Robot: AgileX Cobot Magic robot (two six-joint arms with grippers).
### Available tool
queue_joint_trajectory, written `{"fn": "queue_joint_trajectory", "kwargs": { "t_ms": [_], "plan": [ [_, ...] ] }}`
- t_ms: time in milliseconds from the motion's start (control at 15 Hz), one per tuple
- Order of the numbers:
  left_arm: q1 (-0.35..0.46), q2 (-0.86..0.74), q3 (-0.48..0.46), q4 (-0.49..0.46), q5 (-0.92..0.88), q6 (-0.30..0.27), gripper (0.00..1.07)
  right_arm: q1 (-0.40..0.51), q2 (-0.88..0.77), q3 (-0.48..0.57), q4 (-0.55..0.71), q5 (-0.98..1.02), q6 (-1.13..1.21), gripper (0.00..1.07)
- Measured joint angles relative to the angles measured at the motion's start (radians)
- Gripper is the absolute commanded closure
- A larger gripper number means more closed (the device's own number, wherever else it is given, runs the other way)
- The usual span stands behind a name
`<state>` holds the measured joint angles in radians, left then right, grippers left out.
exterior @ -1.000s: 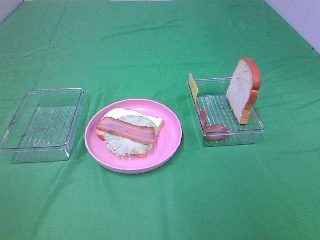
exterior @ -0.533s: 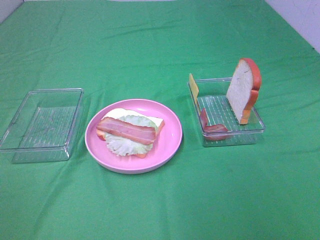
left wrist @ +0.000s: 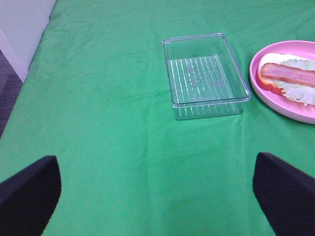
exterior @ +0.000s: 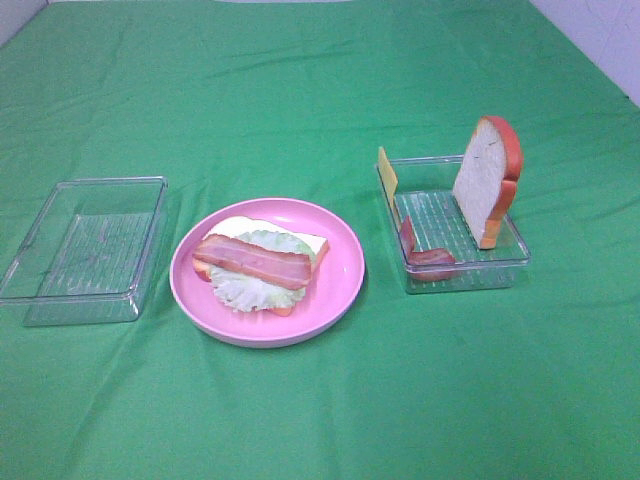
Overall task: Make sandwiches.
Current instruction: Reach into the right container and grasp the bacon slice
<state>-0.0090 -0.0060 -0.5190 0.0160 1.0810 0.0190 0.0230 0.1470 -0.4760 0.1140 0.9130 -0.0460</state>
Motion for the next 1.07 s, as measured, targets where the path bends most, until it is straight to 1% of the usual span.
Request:
{"fn": "queue_joint_trajectory", "kwargs": {
  "t_ms": [133,200,333,400,533,600,667,733,867,1067],
  "plan": [
    [0.000,0.000,0.000,0.000,0.000,0.000,0.06,0.000,0.124,0.002,-0.011,-0.193,0.000,0.12],
    [0.000,0.000,0.000,0.000,0.000,0.000,0.06,0.000,0.197,0.002,-0.011,-0.253,-0.008,0.12],
    [0.000,0.000,0.000,0.000,0.000,0.000,0.06,0.000,0.367,-0.021,-0.003,-0.295,-0.019,0.12],
    [0.000,0.000,0.000,0.000,0.000,0.000,0.06,0.000,0.469,-0.050,0.012,-0.296,-0.031,0.12],
    [0.000,0.000,0.000,0.000,0.000,0.000,0.06,0.000,0.587,-0.100,0.027,-0.280,-0.059,0.12],
    [0.000,0.000,0.000,0.000,0.000,0.000,0.06,0.000,0.749,-0.191,0.053,-0.201,-0.098,0.12],
    [0.000,0.000,0.000,0.000,0.000,0.000,0.06,0.000,0.749,-0.191,0.053,-0.201,-0.098,0.12],
    [0.000,0.000,0.000,0.000,0.000,0.000,0.06,0.000,0.887,-0.283,0.074,-0.115,-0.119,0.12],
    [0.000,0.000,0.000,0.000,0.000,0.000,0.06,0.000,1.017,-0.359,0.103,-0.024,-0.122,0.12],
    [0.000,0.000,0.000,0.000,0.000,0.000,0.06,0.000,1.162,-0.460,0.150,0.110,-0.123,0.12]
  ]
}}
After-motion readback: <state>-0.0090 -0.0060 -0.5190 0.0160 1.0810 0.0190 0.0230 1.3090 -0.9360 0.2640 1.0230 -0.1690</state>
